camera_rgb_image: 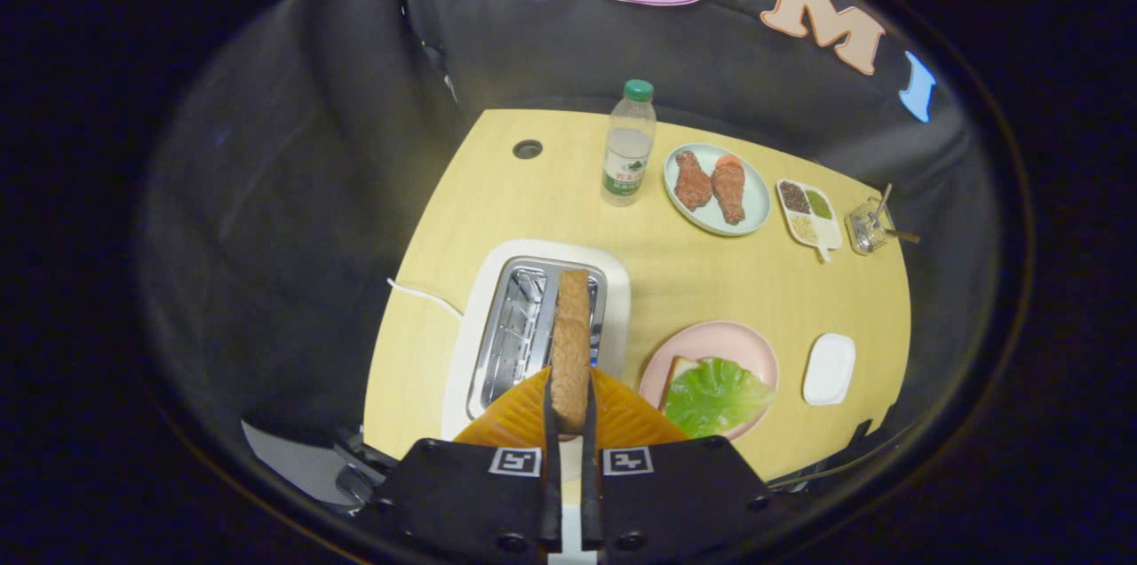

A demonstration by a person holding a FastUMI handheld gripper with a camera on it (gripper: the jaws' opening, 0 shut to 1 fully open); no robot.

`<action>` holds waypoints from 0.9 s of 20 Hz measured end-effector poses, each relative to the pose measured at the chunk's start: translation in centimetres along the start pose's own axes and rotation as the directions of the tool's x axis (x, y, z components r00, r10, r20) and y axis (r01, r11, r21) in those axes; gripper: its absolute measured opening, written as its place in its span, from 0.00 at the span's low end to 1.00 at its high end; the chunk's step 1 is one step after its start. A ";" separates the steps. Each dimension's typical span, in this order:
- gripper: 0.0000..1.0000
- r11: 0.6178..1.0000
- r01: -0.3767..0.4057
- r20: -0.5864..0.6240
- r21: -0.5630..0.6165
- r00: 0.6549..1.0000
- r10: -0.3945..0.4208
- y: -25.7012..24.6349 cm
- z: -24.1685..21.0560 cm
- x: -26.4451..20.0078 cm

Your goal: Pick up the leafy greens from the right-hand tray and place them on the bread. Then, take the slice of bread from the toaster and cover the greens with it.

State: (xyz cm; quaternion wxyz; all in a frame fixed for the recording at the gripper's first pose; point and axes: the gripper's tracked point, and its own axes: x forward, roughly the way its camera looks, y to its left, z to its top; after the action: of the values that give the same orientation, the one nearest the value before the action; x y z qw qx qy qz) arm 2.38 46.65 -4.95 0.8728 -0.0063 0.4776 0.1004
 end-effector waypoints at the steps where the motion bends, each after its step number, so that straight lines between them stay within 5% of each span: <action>1: 0.11 1.000 -0.013 0.009 0.005 1.000 0.013 -0.2 0.3 -0.7; 7: 0.11 0.996 -0.082 0.076 0.027 0.994 0.079 -2.5 1.8 -4.4; 18: 0.11 1.000 -0.006 0.033 0.022 0.999 0.005 -12.8 -2.7 -2.3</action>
State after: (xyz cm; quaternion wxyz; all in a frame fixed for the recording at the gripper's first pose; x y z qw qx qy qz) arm 1.27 33.42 -5.62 0.8803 0.0063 0.4642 0.0975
